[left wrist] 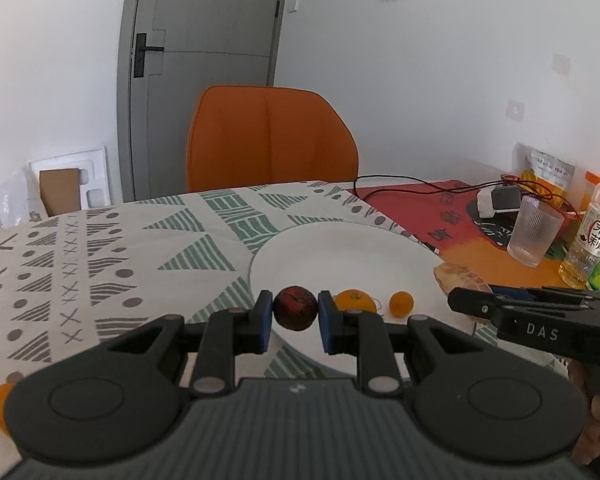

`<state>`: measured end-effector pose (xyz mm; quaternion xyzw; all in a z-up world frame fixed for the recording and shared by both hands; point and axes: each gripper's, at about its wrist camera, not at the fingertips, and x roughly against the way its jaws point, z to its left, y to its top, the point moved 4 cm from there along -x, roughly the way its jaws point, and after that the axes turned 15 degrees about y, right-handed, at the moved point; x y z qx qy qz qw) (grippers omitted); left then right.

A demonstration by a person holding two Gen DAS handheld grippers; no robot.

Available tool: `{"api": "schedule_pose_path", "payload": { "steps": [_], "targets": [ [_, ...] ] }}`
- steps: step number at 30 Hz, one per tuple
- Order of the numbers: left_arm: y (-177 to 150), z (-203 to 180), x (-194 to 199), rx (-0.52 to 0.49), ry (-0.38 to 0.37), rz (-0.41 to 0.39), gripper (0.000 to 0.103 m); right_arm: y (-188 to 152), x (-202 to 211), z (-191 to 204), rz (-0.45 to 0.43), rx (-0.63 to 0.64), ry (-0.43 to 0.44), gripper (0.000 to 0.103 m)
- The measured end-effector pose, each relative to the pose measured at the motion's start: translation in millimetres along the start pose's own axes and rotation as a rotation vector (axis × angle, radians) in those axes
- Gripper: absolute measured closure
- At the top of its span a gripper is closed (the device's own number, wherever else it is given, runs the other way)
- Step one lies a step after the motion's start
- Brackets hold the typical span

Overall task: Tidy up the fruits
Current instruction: 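Carry both to the white plate while the right gripper releases the pomelo piece, then open the left gripper to set the plum on the plate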

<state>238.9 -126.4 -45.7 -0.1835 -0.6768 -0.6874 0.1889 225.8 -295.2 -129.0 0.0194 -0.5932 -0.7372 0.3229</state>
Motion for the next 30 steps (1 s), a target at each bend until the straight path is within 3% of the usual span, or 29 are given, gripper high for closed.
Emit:
{"api": "schedule_pose_path", "payload": {
  "steps": [5,15,18,20,25,30],
  "targets": [
    [3.6,-4.0,-11.7,-0.004,-0.014,0.008,0.080,8.5,-7.5,-2.3,-0.008,0.000,-0.022,0.071],
    [9.6,-14.9,-21.9,-0.017,-0.015,0.008,0.080,8.9,-0.2,8.4,-0.025,0.018,-0.019,0.053],
    [9.9,-15.8,-20.4,-0.015,-0.010,0.019,0.066,4.7,2.8,9.7,-0.016,0.007,-0.010,0.049],
    [9.8,-13.2,-17.8,-0.011,0.007,0.024,0.049,2.8,4.8,11.4,-0.014,0.005,-0.007,0.048],
    [11.2,-1.4,-2.6,-0.005,0.049,-0.007,0.023,-0.1,7.6,16.2,-0.015,0.002,-0.001,0.040],
    [12.0,15.3,13.0,-0.001,0.099,-0.024,0.015,-1.7,9.0,23.1,-0.018,-0.011,0.016,0.031]
  ]
}}
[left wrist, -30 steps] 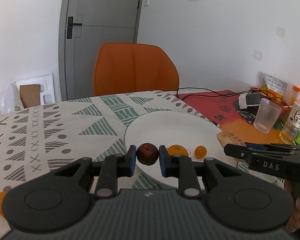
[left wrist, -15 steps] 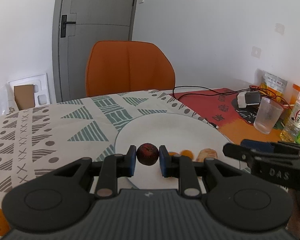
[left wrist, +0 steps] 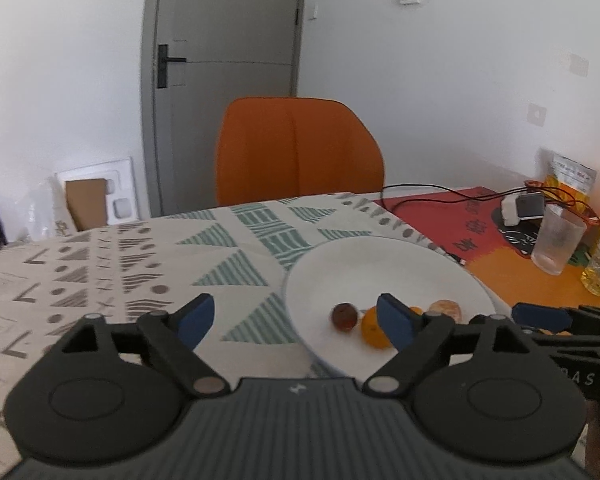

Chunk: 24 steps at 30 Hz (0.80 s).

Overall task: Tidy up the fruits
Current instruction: 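Open the left gripper to set the plum on the plate, then move both open grippers back to the remaining fruit cluster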

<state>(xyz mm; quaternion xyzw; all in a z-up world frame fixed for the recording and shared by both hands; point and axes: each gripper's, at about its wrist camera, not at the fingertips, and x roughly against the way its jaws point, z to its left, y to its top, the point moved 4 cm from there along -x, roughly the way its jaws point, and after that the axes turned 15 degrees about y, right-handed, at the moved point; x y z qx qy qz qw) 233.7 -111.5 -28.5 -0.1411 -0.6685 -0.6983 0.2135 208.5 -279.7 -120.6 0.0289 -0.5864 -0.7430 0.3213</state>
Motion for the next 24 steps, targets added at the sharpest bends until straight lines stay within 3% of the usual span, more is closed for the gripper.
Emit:
{"api": "schedule_pose_path", "payload": {
  "steps": [9,13,24],
  "targets": [
    [-1.4,35.9,27.3,0.049,0.039,-0.038,0.004,2.5,5.8,18.0,-0.033,-0.012,0.031,0.005],
    [-1.2,48.1,38.2,0.071,0.034,-0.046,0.002,3.4,6.7,24.4,-0.039,-0.034,0.061,0.000],
    [-3.2,74.8,64.3,0.100,0.054,-0.069,0.002,7.3,7.3,52.2,-0.045,-0.002,0.109,0.000]
  ]
}}
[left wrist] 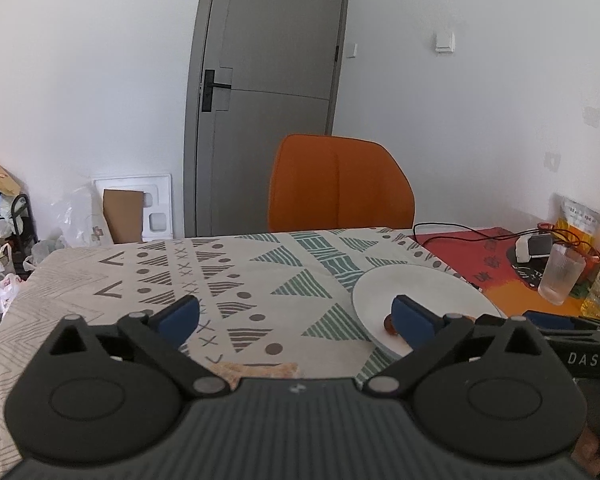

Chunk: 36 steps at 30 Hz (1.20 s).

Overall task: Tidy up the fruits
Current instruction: 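Move both open grippers back to the remaining fruit cluster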

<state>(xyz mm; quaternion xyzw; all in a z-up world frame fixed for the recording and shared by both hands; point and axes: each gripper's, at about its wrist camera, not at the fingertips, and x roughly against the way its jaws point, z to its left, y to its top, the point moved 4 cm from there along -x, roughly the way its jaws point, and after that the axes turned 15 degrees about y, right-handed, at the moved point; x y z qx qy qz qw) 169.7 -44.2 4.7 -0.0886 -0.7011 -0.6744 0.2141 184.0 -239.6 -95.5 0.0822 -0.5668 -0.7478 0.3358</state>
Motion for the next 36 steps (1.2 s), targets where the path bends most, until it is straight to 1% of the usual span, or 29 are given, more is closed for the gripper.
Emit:
{"api": "schedule_pose_path", "payload": {
  "steps": [13,26,36],
  "targets": [
    [-9.6,33.4,15.7,0.032,0.042,0.007,0.002,-2.8,-7.1,25.6,0.029,0.031,0.034,0.000],
    [-21.0,79.0,21.5,0.102,0.125,0.012,0.002,-12.8,-21.6,45.7,0.074,0.039,0.094,0.000],
    [-40.0,96.1,11.7,0.134,0.131,0.053,0.003,-24.5,-37.6,61.8,0.129,0.056,0.148,0.001]
  ]
}}
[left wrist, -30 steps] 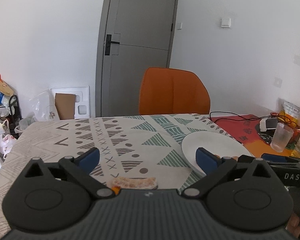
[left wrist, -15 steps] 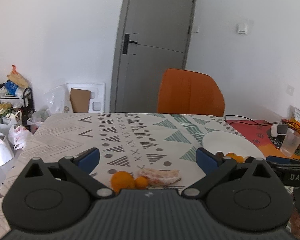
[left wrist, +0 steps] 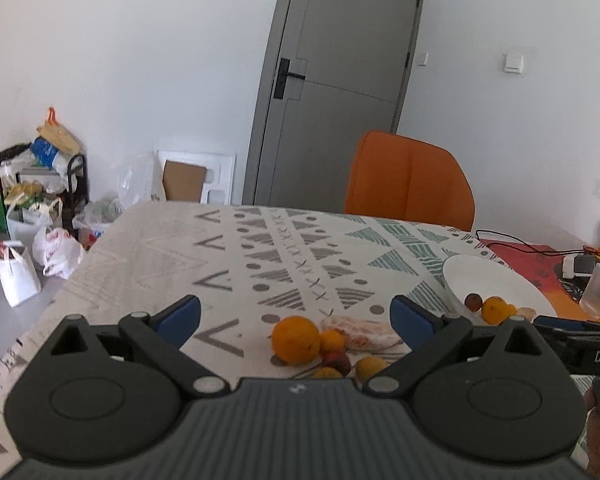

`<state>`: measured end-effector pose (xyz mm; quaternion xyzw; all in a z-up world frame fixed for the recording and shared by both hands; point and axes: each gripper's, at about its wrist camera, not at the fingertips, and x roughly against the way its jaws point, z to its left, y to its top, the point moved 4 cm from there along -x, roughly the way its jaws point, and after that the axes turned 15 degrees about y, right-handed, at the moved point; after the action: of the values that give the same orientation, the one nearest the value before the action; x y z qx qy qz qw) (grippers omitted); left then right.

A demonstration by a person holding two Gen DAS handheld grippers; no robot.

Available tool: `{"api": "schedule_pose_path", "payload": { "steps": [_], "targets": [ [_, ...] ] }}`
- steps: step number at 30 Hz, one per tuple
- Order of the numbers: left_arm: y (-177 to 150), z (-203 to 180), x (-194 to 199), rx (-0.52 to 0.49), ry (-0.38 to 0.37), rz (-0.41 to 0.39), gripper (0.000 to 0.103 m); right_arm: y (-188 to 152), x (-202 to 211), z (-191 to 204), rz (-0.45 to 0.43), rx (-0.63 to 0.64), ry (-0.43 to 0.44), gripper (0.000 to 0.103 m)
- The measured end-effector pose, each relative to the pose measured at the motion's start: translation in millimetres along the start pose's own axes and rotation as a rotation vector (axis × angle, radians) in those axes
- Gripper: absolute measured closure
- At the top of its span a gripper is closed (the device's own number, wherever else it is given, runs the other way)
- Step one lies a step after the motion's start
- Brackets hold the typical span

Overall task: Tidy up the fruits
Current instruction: 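Move both open grippers back to the remaining fruit cluster, then close the right gripper on a yellow-brown fruit while the left gripper closes on another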

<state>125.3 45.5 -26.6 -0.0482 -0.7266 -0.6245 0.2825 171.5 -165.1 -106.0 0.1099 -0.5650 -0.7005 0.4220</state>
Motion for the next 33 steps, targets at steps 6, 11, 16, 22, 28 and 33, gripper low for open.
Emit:
{"api": "schedule_pose_path", "payload": {
  "steps": [6,11,16,22,28,33],
  "targets": [
    [-10.2,6.1,-4.3,0.009,0.002,0.021,0.004,-4.6,-13.7,8.4,0.040,0.010,0.034,0.009],
    [-14.7,11.7,-12.7,0.021,0.009,0.039,0.009,-9.4,-26.5,11.4,0.075,0.009,0.059,0.017],
    [-19.4,15.2,-23.3,0.038,0.010,0.058,0.017,-14.2,-41.7,17.3,0.112,0.011,0.088,0.026],
    [-24.8,18.1,-31.3,0.047,0.001,0.081,0.021,-18.5,-57.5,25.8,0.148,0.019,0.120,0.036],
    [-29.2,22.3,-35.6,0.062,-0.007,0.094,0.021,-23.3,-76.4,33.4,0.197,0.023,0.141,0.049],
    [-33.6,18.3,-36.9,0.046,-0.014,0.097,0.021,-28.2,-89.0,38.6,0.224,0.030,0.158,0.059]
  ]
}}
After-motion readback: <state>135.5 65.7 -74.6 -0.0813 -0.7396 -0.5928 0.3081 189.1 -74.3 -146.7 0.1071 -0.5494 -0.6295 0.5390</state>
